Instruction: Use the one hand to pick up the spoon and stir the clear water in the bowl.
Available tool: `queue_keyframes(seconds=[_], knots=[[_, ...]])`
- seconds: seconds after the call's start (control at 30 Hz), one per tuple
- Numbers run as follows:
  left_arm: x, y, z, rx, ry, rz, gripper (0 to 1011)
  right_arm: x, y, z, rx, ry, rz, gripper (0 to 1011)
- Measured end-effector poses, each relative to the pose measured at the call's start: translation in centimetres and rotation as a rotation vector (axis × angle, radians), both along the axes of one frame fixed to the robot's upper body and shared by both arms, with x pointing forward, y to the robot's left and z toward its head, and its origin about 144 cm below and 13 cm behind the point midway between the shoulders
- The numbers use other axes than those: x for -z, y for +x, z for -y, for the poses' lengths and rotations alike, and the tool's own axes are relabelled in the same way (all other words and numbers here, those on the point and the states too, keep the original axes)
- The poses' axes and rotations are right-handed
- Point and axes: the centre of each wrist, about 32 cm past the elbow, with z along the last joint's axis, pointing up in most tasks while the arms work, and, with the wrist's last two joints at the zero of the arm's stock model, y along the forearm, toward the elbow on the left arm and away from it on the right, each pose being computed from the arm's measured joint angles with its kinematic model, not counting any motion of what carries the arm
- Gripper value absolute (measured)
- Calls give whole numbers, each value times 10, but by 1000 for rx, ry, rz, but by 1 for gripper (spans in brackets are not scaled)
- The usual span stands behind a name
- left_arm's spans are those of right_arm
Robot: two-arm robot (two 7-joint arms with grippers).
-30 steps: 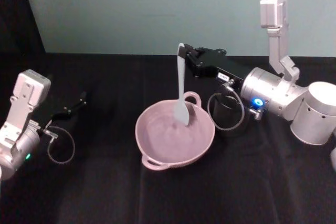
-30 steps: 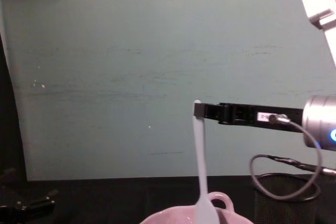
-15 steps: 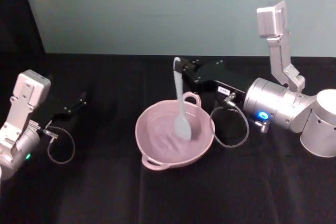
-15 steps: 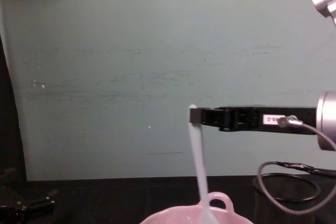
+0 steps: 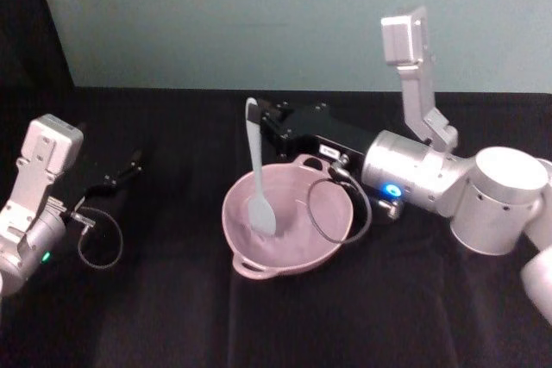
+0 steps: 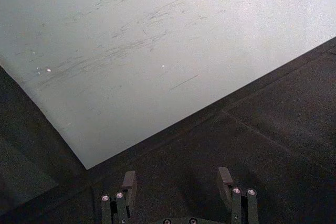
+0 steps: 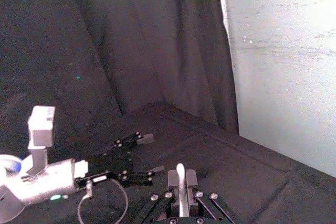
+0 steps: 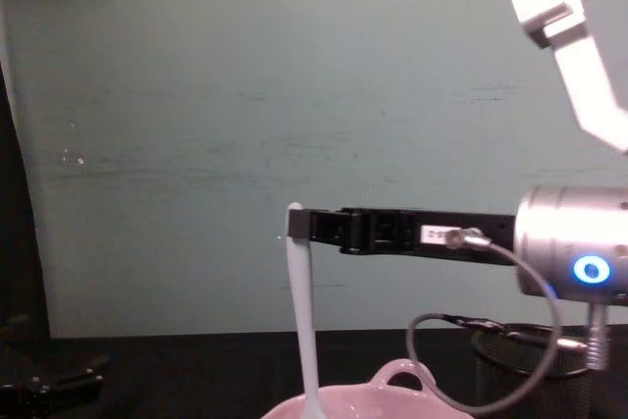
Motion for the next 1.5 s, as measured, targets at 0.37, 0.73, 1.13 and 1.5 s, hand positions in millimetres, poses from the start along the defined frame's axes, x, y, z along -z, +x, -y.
queue_keyframes(seconds=[0.37,0.73,1.13,1.5], knots=[[0,0,0,0,0,0,1011,10,27,4,47,14,-10,86],[0,0,0,0,0,0,1011,0,24,30,127,-5,21,86],[0,0,0,0,0,0,1011,-12,0,32,103,-82,33,86],[0,0,0,0,0,0,1011,-13,-15,3,-5,-65,35,86]])
